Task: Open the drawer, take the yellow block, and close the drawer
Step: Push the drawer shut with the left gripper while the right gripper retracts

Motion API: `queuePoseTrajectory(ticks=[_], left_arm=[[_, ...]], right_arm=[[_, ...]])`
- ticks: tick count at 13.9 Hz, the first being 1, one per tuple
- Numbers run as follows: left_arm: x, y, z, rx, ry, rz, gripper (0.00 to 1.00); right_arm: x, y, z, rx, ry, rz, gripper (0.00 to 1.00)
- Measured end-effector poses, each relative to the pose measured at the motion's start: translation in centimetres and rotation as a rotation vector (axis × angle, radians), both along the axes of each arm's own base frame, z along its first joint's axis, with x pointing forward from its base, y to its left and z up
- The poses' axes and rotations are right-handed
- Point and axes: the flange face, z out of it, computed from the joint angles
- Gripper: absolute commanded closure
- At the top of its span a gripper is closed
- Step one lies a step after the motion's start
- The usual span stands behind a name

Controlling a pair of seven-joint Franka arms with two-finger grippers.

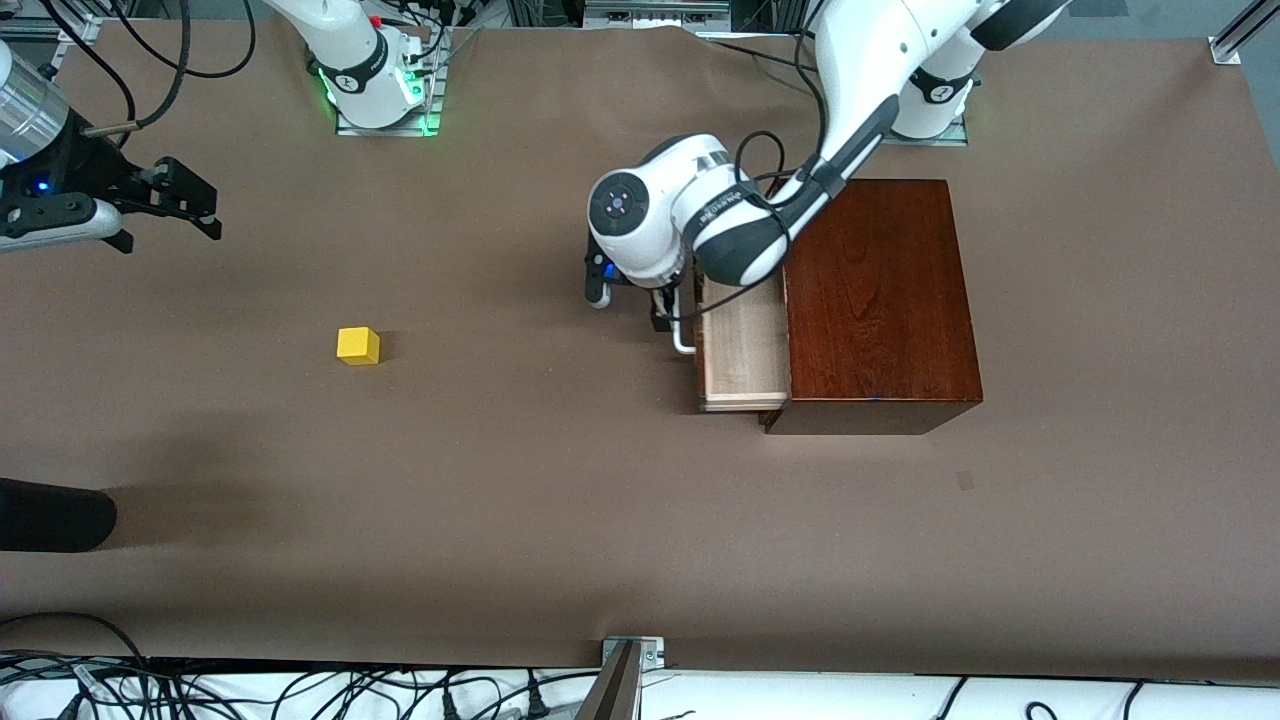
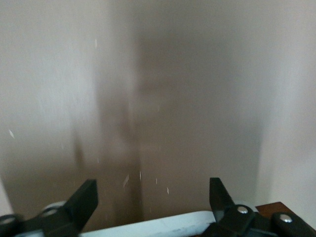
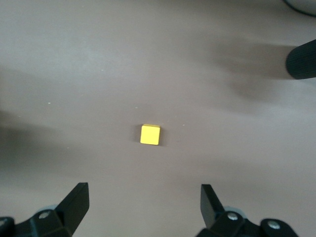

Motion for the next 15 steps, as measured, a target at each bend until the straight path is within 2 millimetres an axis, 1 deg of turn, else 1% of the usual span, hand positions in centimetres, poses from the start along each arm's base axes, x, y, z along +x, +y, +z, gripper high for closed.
queuePoseTrajectory(ticks=[2, 6, 9, 12, 15], left_arm=[[0.6, 1.9, -0.4, 0.034, 0.049, 0.004, 0.00], [1.6, 4.4, -0.9, 0.087, 0.090, 0.026, 0.00], [2.6, 6.2, -1.1, 0.113, 0.106, 0.048, 0.00], [3.1, 7.3, -0.7, 0.127, 0.112, 0.062, 0.00], [3.3, 7.6, -0.4, 0.130, 0.111, 0.067, 0.00]], right_arm=[[0.3, -0.1, 0.1, -0.036, -0.005, 0.007, 0.00], [0.6, -0.4, 0.7, -0.041, -0.018, -0.001, 0.00], [0.8, -0.3, 0.2, -0.043, -0.004, -0.002, 0.00], [1.0, 0.3, 0.4, -0.043, -0.010, 0.008, 0.00], [1.0, 0.4, 0.6, -0.043, -0.013, 0.010, 0.00]])
